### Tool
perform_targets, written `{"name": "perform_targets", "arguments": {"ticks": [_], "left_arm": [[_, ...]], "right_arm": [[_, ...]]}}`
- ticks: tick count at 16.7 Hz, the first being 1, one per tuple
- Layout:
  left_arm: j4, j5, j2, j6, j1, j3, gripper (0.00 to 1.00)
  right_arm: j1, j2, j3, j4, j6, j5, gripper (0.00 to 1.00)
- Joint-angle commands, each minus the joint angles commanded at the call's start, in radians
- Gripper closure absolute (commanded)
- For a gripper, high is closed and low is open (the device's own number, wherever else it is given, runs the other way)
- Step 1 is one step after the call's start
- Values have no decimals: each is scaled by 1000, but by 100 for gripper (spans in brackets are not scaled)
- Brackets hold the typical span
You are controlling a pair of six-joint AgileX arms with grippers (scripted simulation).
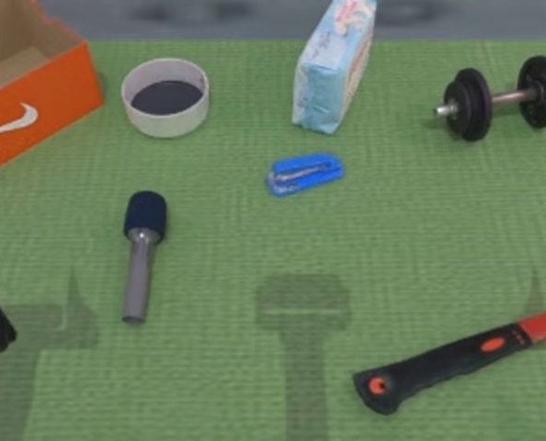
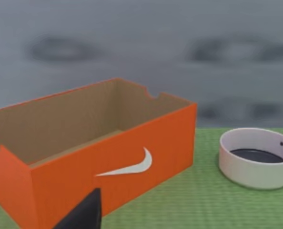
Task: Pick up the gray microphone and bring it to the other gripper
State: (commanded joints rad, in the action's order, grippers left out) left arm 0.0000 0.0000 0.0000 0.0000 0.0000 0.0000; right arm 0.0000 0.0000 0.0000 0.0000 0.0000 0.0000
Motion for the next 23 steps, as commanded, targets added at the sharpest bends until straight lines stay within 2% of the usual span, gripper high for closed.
{"name": "perform_targets", "arguments": {"ticks": [4, 8, 18, 23], "left_arm": [[-22, -1, 32, -10, -11, 31, 0], [-142, -10, 224, -60, -67, 193, 0], [-653, -52, 1214, -256, -283, 808, 0], [-857, -67, 1584, -338, -375, 1072, 0]], "right_arm": [[0, 0, 0, 0, 0, 0, 0], [0, 0, 0, 0, 0, 0, 0], [0, 0, 0, 0, 0, 0, 0], [0, 0, 0, 0, 0, 0, 0]]}}
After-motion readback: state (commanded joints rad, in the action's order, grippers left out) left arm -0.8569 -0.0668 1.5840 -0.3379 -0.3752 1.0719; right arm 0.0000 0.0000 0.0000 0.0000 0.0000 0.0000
